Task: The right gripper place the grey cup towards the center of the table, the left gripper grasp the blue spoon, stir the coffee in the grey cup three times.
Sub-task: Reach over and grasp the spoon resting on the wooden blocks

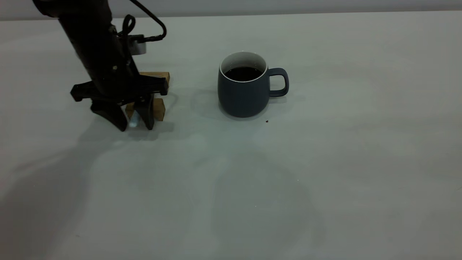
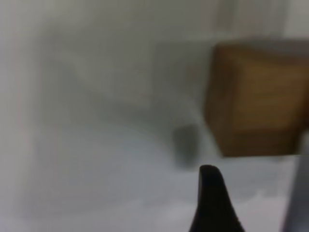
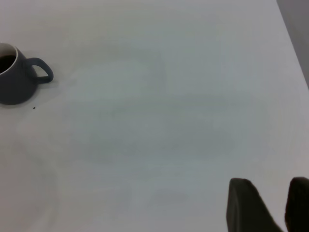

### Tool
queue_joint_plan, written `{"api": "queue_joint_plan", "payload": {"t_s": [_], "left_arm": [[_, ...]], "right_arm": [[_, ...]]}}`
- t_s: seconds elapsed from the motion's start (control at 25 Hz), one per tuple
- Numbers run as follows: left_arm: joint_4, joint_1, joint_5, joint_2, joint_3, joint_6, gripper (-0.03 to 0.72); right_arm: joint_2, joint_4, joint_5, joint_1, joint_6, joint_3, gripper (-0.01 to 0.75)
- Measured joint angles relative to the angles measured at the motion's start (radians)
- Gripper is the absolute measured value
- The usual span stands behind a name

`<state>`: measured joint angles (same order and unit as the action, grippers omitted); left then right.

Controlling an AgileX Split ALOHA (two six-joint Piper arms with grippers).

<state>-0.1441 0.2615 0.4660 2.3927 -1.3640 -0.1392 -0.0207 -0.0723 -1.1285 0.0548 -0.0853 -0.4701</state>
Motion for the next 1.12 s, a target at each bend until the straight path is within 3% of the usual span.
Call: {"api": "queue_joint_plan", "payload": {"t_s": [0.28,0.72,1.12], "left_arm": [[0.0,0.028,-0.02,0.0,0.0,-0.001,0.445],[0.002,0.028,-0.009,0.0,0.0,-0.002,0.415],[0.037,0.028,-0.017,0.0,0.0,-0.018,0.311]], "right_arm": [[0.0,0.0,0.0,0.0,0.0,0.0,0.239],[0.0,0.0,0.0,0.0,0.0,0.0,0.239],[0.0,0.0,0.0,0.0,0.0,0.0,0.239]]}}
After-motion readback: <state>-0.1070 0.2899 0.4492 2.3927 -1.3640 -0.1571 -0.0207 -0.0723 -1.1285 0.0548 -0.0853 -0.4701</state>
